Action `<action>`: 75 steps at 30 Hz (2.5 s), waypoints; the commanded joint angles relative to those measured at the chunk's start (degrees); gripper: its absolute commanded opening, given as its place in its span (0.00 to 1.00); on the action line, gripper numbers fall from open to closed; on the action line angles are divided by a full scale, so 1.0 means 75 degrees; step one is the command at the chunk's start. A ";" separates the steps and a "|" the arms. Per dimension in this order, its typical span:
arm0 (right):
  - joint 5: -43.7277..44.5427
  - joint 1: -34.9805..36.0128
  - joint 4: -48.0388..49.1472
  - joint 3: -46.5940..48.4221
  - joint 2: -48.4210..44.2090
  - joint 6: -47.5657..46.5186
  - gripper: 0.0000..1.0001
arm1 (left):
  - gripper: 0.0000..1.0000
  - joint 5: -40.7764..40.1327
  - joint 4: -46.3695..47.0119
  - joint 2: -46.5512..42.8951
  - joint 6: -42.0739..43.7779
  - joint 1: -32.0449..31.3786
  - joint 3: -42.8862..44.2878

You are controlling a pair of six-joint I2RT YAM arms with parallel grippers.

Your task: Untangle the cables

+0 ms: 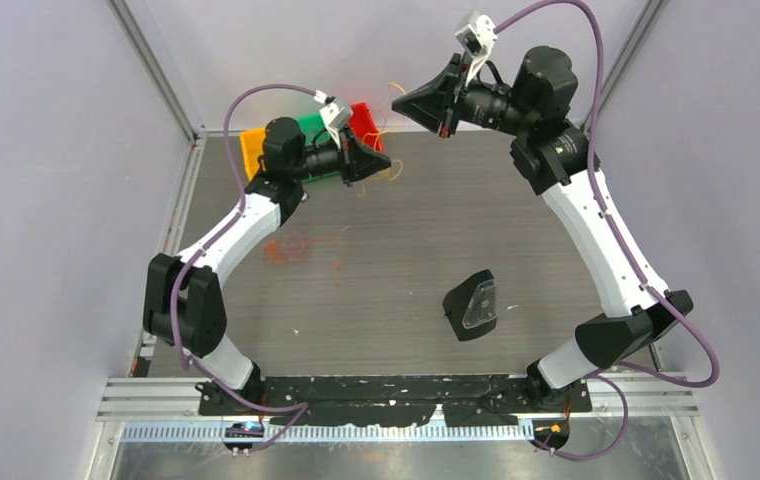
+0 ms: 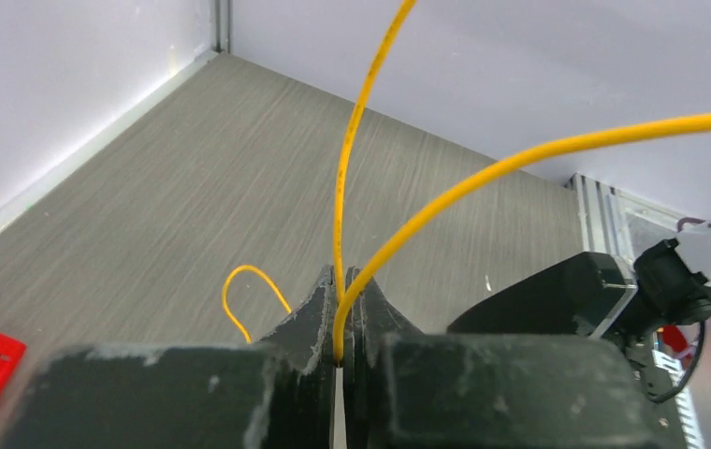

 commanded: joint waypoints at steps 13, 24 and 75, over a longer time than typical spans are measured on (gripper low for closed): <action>0.0678 -0.1354 -0.1232 -0.1758 0.0565 -0.0894 0.05 | 0.00 0.0693 0.1854 -0.1737 -0.2864 0.1410 -0.0138; 0.0153 0.0271 -0.1792 -0.2160 0.1199 -0.1621 0.24 | 0.00 -0.0354 0.1539 -0.1380 -0.4116 0.1876 0.0822; 0.1825 -0.1775 -0.3477 -0.1937 0.0591 -0.2552 0.95 | 0.49 -0.5182 -0.4101 0.5047 0.0824 0.3455 0.6369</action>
